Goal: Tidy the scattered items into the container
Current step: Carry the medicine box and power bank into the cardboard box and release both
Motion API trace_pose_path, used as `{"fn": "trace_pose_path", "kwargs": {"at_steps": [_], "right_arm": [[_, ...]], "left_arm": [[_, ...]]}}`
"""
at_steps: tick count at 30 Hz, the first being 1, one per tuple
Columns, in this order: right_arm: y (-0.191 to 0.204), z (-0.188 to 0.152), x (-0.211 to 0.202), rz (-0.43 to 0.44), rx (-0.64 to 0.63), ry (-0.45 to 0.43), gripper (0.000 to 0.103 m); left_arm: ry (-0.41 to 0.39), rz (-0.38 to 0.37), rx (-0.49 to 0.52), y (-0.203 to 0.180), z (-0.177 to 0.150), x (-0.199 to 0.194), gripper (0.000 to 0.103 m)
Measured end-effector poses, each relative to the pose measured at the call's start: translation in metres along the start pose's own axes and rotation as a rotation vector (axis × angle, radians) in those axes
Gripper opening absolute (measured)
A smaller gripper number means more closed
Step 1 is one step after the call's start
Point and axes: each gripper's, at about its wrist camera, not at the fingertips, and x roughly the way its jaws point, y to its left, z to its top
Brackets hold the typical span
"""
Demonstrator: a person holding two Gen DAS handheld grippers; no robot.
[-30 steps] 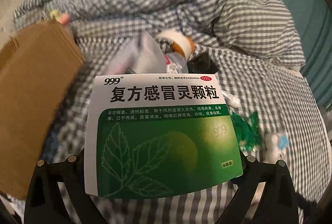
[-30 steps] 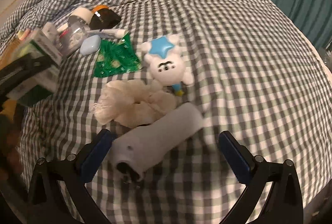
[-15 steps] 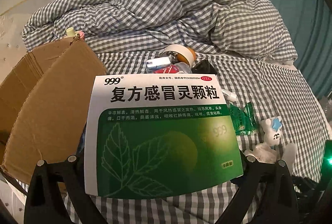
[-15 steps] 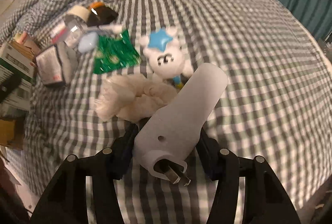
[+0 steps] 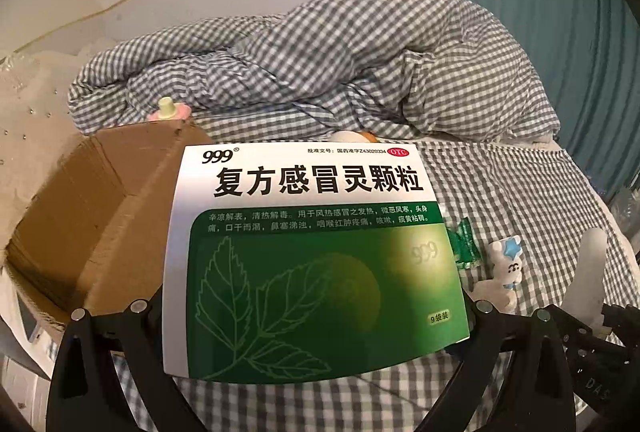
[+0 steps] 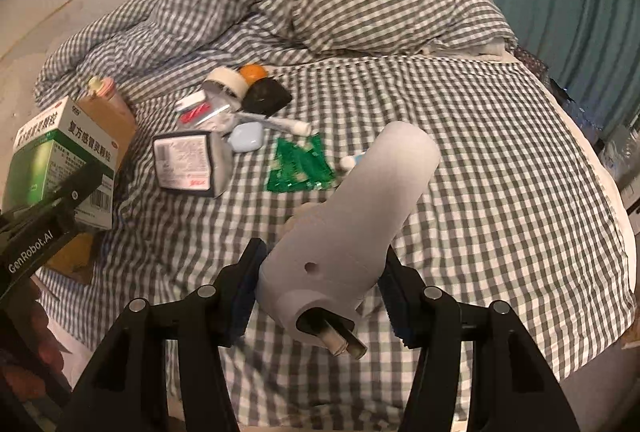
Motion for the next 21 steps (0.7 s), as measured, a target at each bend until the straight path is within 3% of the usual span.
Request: {"fn": "trace_pose_path", "kwargs": {"at_steps": [10, 16, 21], "right_arm": [[0.055, 0.014, -0.021, 0.069, -0.072, -0.05, 0.055], [0.129, 0.044, -0.038, 0.17, -0.184, -0.122, 0.055], [0.207, 0.065, -0.037, 0.275, -0.305, -0.149, 0.055]], "left_arm": [[-0.021, 0.05, -0.048, 0.047, 0.007, -0.023, 0.099], [-0.073, 0.109, -0.123, 0.102, 0.031, -0.049, 0.099], [-0.053, 0.194, -0.182, 0.158, 0.033, -0.047, 0.1]]}}
